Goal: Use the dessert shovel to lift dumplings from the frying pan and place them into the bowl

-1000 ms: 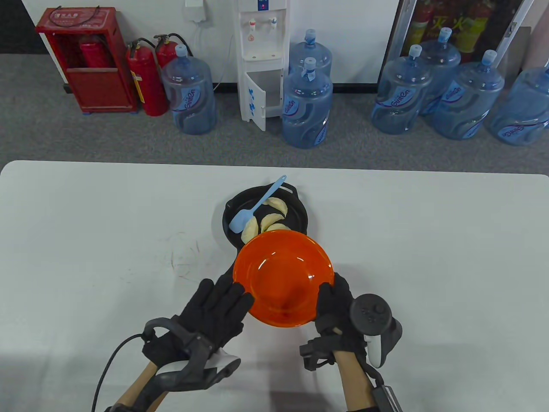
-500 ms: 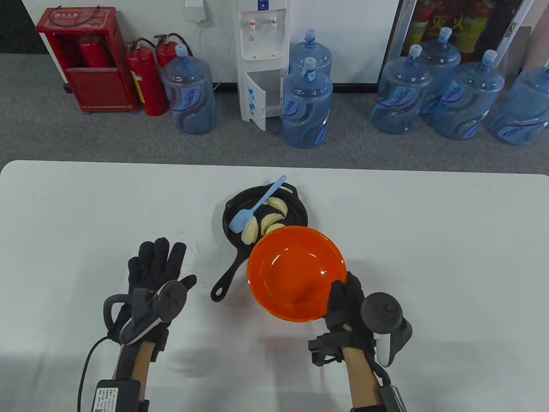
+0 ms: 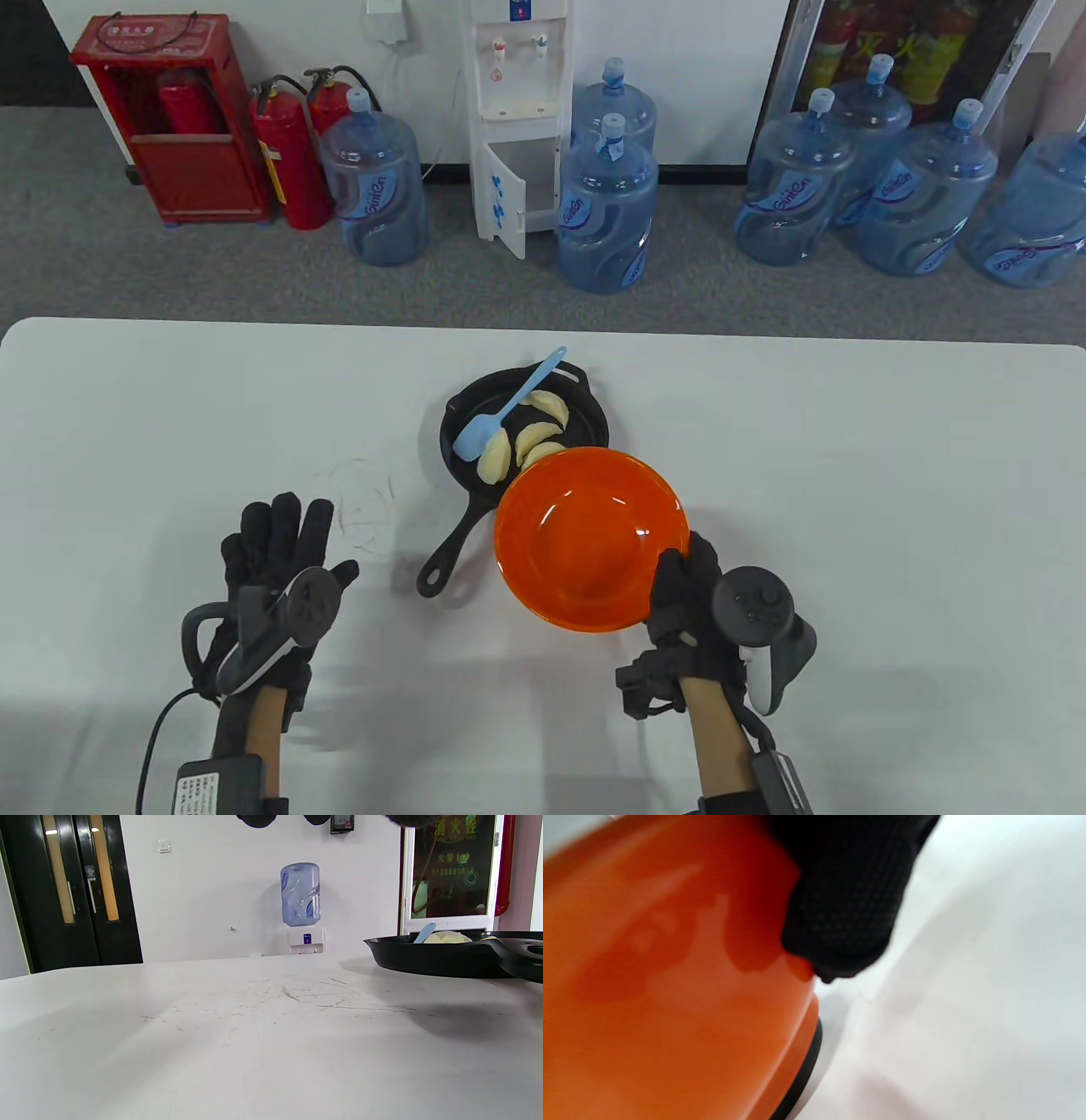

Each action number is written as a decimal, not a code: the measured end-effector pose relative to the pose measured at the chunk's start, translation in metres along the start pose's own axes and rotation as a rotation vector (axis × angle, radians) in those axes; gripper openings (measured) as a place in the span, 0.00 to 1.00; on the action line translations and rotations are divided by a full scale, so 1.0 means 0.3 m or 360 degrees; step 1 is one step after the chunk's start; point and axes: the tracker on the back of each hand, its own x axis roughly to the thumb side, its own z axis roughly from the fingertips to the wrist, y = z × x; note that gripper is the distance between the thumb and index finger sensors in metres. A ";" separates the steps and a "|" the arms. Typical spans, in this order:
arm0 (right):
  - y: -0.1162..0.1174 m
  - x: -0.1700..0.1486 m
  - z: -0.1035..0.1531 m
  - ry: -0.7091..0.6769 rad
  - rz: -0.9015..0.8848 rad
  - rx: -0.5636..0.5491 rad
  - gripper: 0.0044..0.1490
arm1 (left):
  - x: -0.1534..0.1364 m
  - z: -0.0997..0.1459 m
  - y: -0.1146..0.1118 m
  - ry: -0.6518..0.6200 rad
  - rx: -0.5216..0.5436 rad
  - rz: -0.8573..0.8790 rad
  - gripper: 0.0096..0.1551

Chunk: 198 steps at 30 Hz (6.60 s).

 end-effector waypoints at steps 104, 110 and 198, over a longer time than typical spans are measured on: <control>-0.043 -0.063 -0.007 -0.0603 0.0904 0.0030 0.46 | 0.171 -0.183 0.046 0.0107 -0.0307 0.0072 0.42; -0.059 -0.074 -0.010 -0.0588 0.0914 0.0027 0.46 | 0.338 -0.283 0.062 0.0107 -0.0369 0.0049 0.42; -0.134 -0.119 -0.046 -0.0392 0.0793 -0.0008 0.47 | 0.210 0.035 -0.083 -0.1087 -0.0172 -0.0326 0.32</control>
